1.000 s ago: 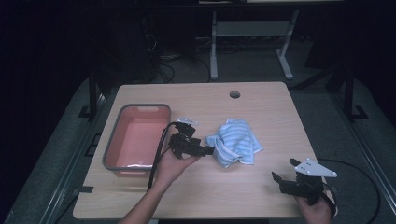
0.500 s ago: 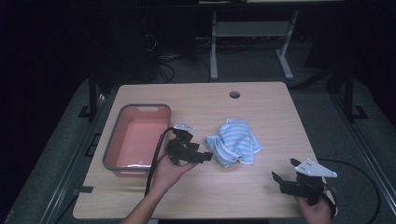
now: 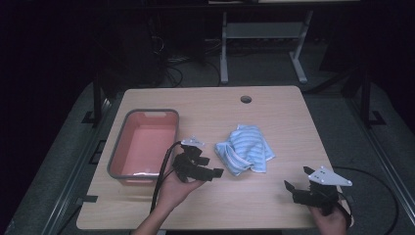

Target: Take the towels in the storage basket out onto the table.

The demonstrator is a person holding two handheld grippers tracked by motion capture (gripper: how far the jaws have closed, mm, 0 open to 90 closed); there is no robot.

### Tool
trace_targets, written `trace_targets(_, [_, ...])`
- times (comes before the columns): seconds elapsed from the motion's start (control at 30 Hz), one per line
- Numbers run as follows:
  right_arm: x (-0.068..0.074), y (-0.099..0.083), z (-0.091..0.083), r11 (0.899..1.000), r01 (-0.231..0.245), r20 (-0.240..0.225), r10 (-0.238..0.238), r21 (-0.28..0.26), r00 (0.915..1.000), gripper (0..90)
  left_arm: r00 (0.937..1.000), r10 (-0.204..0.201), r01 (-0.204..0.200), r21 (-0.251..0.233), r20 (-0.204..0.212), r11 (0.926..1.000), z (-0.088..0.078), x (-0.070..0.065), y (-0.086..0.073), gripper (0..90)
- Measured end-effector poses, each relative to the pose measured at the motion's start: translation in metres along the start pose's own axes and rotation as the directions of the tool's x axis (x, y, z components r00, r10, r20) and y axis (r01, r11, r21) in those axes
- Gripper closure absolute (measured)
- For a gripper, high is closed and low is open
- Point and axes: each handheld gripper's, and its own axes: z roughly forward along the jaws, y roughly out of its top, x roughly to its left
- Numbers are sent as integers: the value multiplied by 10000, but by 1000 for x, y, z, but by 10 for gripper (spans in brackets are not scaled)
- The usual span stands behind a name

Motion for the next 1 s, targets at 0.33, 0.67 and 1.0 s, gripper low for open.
trace_targets(0.33, [0,0,0,10000,47,8,-47,-6,10000,154,9994,11,-6,-139,339,9999,2,-2,-17,276])
trace_targets(0.67, [2,0,0,10000,47,34,-47,38,10000,155,9992,192,-189,-91,364,9998,2,-8,-31,273])
trace_targets(1.0, [2,0,1,9999,125,43,-125,49,9999,154,9990,231,-232,16,386,9997,5,-10,-46,271])
